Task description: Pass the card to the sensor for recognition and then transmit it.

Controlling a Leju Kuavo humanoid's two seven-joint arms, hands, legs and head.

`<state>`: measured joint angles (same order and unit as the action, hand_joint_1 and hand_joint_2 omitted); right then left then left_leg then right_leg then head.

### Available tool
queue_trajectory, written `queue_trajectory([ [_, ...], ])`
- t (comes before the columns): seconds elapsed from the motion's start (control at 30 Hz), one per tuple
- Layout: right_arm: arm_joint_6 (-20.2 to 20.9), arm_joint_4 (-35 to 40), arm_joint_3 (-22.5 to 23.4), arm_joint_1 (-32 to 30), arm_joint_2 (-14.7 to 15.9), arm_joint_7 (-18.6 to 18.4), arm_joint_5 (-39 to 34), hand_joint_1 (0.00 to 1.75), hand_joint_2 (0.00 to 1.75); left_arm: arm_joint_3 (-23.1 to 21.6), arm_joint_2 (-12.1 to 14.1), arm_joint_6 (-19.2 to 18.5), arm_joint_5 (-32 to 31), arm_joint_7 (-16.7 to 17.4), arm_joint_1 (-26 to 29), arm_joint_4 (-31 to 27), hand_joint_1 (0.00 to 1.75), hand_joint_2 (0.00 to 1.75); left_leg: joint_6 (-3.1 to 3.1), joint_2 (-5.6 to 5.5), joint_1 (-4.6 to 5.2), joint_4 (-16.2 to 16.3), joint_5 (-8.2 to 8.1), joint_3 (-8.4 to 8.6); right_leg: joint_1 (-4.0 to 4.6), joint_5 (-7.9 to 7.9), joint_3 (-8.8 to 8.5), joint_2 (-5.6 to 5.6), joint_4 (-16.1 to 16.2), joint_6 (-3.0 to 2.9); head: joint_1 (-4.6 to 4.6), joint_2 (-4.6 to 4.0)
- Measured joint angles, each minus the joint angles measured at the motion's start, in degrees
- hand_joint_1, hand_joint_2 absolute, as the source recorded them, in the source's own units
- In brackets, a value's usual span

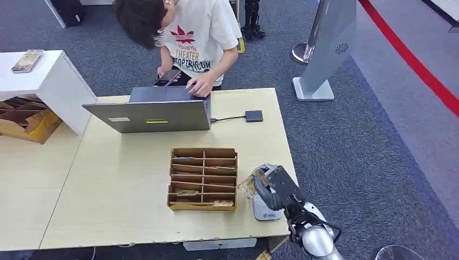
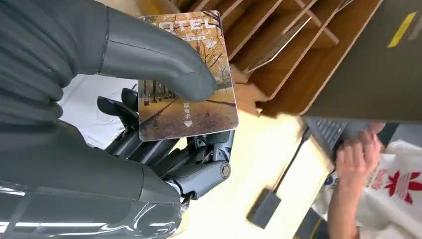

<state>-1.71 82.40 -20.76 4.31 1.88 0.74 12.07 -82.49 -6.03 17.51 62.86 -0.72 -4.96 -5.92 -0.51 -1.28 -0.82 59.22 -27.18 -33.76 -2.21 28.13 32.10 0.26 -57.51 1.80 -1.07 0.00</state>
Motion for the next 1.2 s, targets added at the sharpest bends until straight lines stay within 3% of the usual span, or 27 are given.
queue_trajectory([
  [0.63, -0.13, -4.32, 5.02, -0.07, -0.83, -0.94, 4.19, 1.75, 1.75, 0.0, -0.02, -0.15, 0.77, 0.24, -0.22, 0.0, 0.0, 0.0, 0.0, 0.0, 0.0, 0.0, 0.0, 0.0, 0.0, 0.0, 0.0, 0.0, 0.0, 0.0, 0.0, 0.0],
  [1.2, 0.46, -9.51, 5.62, -0.35, -1.29, -2.56, 9.35, 1.75, 1.75, -0.02, -0.02, -0.15, 1.75, 0.61, -0.3, 0.02, 0.0, 0.0, 0.0, 0.0, 0.0, 0.0, 0.0, 0.0, 0.0, 0.0, 0.0, 0.0, 0.0, 0.0, 0.0, 0.0],
])
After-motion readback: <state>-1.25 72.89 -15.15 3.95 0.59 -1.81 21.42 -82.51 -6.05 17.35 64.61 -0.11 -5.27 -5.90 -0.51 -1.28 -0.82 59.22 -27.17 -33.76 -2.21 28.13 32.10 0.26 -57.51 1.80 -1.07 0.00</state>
